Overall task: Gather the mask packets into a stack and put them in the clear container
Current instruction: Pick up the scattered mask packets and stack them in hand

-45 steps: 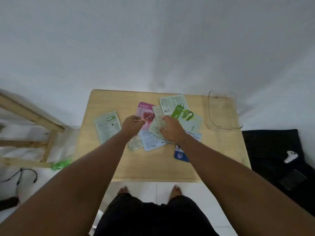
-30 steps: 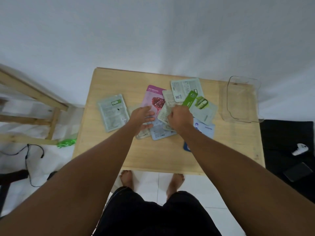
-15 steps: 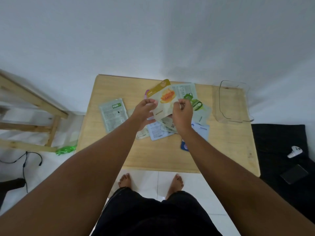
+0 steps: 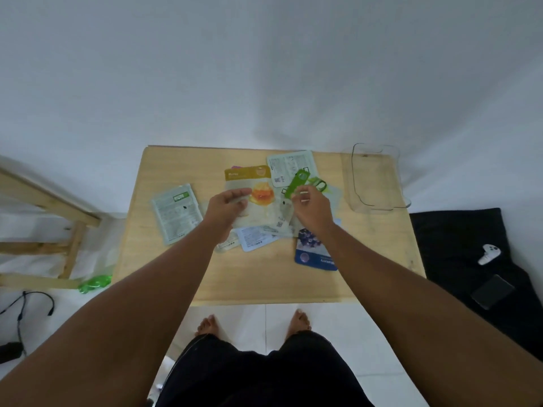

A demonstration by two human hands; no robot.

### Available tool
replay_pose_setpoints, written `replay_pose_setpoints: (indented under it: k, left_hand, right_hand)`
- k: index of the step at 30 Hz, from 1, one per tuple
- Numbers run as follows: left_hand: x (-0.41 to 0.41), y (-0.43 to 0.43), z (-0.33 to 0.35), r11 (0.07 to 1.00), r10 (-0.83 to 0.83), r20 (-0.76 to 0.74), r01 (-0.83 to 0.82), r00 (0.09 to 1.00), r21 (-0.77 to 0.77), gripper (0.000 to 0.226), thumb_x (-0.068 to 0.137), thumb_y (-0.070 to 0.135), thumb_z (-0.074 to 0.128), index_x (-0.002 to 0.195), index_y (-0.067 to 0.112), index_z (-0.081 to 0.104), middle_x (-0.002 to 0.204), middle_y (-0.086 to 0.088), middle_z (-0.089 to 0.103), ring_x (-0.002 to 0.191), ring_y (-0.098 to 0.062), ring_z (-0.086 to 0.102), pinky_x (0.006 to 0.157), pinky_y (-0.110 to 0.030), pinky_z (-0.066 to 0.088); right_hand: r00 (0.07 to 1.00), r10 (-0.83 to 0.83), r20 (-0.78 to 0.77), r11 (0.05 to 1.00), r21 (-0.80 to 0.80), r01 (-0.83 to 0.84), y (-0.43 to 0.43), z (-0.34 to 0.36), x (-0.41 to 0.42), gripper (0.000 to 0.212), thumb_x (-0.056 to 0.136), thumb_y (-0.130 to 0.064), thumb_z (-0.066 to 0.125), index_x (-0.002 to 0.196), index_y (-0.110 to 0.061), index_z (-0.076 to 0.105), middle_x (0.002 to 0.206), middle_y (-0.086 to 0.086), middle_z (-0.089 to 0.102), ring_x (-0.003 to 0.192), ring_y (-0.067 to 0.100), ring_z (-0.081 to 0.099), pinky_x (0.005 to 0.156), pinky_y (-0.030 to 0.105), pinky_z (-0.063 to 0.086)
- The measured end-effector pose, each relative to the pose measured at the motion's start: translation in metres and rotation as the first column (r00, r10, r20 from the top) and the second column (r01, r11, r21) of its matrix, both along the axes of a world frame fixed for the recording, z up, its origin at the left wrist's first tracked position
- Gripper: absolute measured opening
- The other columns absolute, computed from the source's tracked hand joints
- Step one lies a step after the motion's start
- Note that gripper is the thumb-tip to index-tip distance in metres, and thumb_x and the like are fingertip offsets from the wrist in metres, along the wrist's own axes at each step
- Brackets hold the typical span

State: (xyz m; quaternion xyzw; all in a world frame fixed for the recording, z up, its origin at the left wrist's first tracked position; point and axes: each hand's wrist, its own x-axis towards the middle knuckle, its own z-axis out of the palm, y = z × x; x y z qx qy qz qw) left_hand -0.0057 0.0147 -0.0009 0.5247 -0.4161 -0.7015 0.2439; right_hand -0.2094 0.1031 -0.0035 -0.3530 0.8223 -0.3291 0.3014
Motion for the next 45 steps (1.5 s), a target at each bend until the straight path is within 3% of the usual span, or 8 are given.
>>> replay_pose_setpoints:
  k: [4, 7, 13, 21, 29, 33, 37, 45]
  left_hand:
    - [-0.001, 0.002, 0.002, 0.999, -0.047, 0.064, 0.049, 0.997, -0.020, 0.027, 0.093, -0.004, 0.060, 0.106, 0.014, 0.075, 0.113, -0.016, 0.068, 0.085, -0.022, 0.064, 0.080, -0.035, 0.058]
    - [0.002, 0.001, 0.002, 0.999, -0.047, 0.086, 0.048, 0.995, -0.011, 0.027, 0.093, -0.004, 0.059, 0.107, 0.012, 0.075, 0.115, -0.016, 0.067, 0.093, -0.026, 0.064, 0.087, -0.041, 0.058]
    - [0.013, -0.008, 0.015, 0.999, -0.033, 0.086, 0.036, 0.996, -0.033, 0.026, 0.093, -0.004, 0.059, 0.101, 0.015, 0.074, 0.104, -0.016, 0.069, 0.086, -0.026, 0.065, 0.087, -0.043, 0.057]
    - [0.013, -0.014, 0.028, 1.000, -0.009, 0.062, 0.011, 0.998, -0.028, 0.026, 0.093, -0.005, 0.059, 0.103, 0.014, 0.074, 0.113, -0.019, 0.069, 0.096, -0.030, 0.066, 0.093, -0.048, 0.056]
    - [0.016, -0.009, 0.031, 0.999, 0.016, 0.058, -0.014, 0.998, -0.031, 0.031, 0.093, -0.006, 0.056, 0.099, 0.016, 0.076, 0.109, -0.017, 0.071, 0.093, -0.030, 0.067, 0.089, -0.047, 0.058]
    - [0.013, -0.009, 0.040, 0.998, 0.038, 0.040, -0.036, 0.998, -0.046, 0.034, 0.093, -0.011, 0.052, 0.104, 0.012, 0.074, 0.099, -0.013, 0.071, 0.080, -0.022, 0.068, 0.077, -0.037, 0.061]
    - [0.006, -0.014, 0.050, 0.995, 0.080, 0.024, -0.079, 0.996, -0.053, 0.040, 0.089, -0.017, 0.050, 0.097, 0.015, 0.073, 0.091, -0.015, 0.068, 0.071, -0.023, 0.065, 0.071, -0.039, 0.060]
    - [0.011, -0.017, 0.064, 0.991, 0.131, -0.122, -0.134, 0.984, -0.011, 0.032, 0.085, -0.011, 0.053, 0.078, 0.018, 0.066, 0.087, -0.009, 0.064, 0.067, -0.024, 0.061, 0.054, -0.031, 0.054]
  right_hand:
    - [0.932, 0.216, -0.291, 0.962, 0.229, -0.151, -0.009, -0.013, -0.048, 0.048, 0.087, -0.013, 0.061, 0.134, -0.022, 0.052, 0.137, 0.009, 0.053, 0.127, 0.032, 0.050, 0.102, 0.047, 0.046]
    - [0.907, 0.314, -0.282, 0.876, 0.455, -0.162, -0.019, -0.014, -0.069, 0.066, 0.089, -0.012, 0.060, 0.146, -0.036, 0.037, 0.160, 0.010, 0.022, 0.147, 0.033, 0.024, 0.113, 0.056, 0.029]
    - [0.858, 0.440, -0.263, 0.771, 0.600, -0.211, -0.026, -0.019, -0.085, 0.074, 0.077, -0.027, 0.067, 0.139, -0.039, 0.029, 0.115, 0.008, 0.060, 0.112, 0.032, 0.054, 0.099, 0.052, 0.045]
    - [0.894, 0.353, -0.275, 0.876, 0.434, -0.212, -0.008, -0.026, -0.059, 0.100, 0.060, -0.065, 0.082, 0.142, -0.036, 0.034, 0.130, 0.007, 0.052, 0.125, 0.032, 0.048, 0.101, 0.048, 0.042]
    - [0.957, 0.228, -0.180, 0.971, 0.114, -0.210, -0.014, -0.006, -0.047, 0.068, 0.086, -0.011, 0.070, 0.143, -0.027, 0.036, 0.101, 0.001, 0.065, 0.086, 0.022, 0.063, 0.071, 0.027, 0.048]
    - [1.000, 0.004, -0.031, 0.985, -0.170, -0.010, -0.030, 0.035, -0.034, 0.023, 0.092, -0.008, 0.062, 0.112, -0.016, 0.069, 0.113, 0.001, 0.071, 0.100, 0.014, 0.061, 0.072, -0.001, 0.038]
    - [0.982, 0.017, 0.188, 0.951, -0.305, 0.042, -0.042, 0.069, -0.005, 0.025, 0.095, -0.003, 0.055, 0.106, -0.012, 0.075, 0.114, 0.001, 0.070, 0.112, 0.015, 0.062, 0.098, 0.025, 0.047]
    - [0.992, 0.100, 0.076, 0.962, -0.263, -0.076, -0.036, 0.067, 0.038, 0.033, 0.087, -0.010, 0.071, 0.119, -0.017, 0.070, 0.118, -0.001, 0.072, 0.105, 0.007, 0.064, 0.098, 0.025, 0.049]
